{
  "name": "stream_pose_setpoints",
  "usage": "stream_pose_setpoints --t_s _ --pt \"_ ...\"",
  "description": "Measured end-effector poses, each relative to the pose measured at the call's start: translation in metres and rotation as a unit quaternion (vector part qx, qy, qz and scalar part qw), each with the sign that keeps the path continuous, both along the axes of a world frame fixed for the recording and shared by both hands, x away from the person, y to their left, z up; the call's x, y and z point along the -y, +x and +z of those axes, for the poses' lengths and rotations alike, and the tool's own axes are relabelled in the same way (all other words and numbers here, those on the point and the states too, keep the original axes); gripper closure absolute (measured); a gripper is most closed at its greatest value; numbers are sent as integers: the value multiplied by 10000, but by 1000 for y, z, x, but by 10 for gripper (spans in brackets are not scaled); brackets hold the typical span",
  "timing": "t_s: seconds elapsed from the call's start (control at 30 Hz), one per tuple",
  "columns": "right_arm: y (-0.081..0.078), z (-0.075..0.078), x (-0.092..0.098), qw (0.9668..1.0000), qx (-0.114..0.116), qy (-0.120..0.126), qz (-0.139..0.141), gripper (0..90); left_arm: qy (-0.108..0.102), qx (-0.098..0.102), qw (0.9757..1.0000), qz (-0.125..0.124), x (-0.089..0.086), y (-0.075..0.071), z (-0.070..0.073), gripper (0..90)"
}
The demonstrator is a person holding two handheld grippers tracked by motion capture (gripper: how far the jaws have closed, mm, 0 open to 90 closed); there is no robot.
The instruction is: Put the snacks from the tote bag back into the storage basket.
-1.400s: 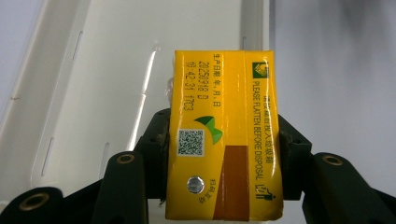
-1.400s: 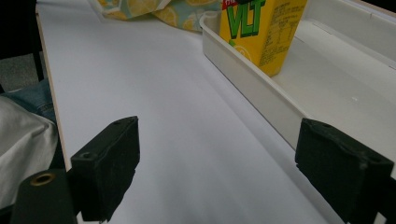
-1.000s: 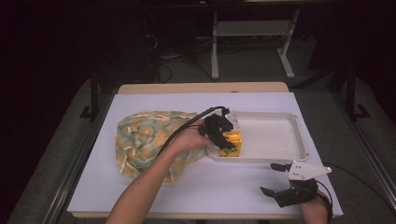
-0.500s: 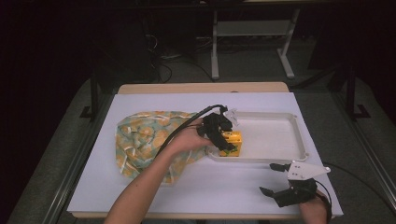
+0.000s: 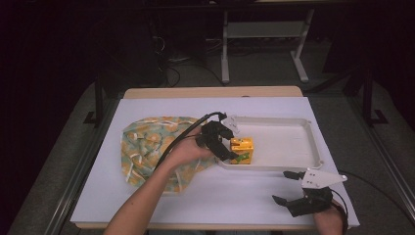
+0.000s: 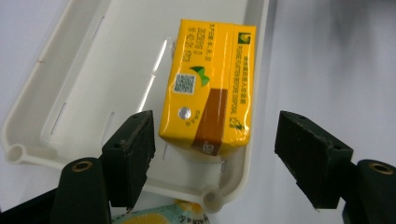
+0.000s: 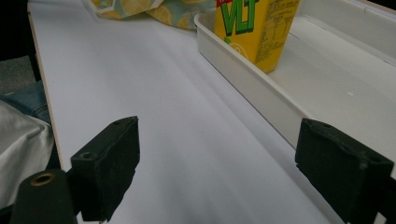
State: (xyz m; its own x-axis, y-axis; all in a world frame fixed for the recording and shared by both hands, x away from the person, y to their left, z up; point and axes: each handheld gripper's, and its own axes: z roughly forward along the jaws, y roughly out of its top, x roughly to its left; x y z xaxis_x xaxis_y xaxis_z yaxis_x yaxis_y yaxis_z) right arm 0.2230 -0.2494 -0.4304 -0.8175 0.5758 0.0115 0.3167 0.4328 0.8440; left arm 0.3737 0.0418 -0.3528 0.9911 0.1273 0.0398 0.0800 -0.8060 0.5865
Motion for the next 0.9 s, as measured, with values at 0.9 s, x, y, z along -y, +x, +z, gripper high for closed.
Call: stream_pose_setpoints --t_s 0.9 --pt "0 1 3 9999 -2 13 -151 135 -488 -27 9979 418 -55 -26 -4 250"
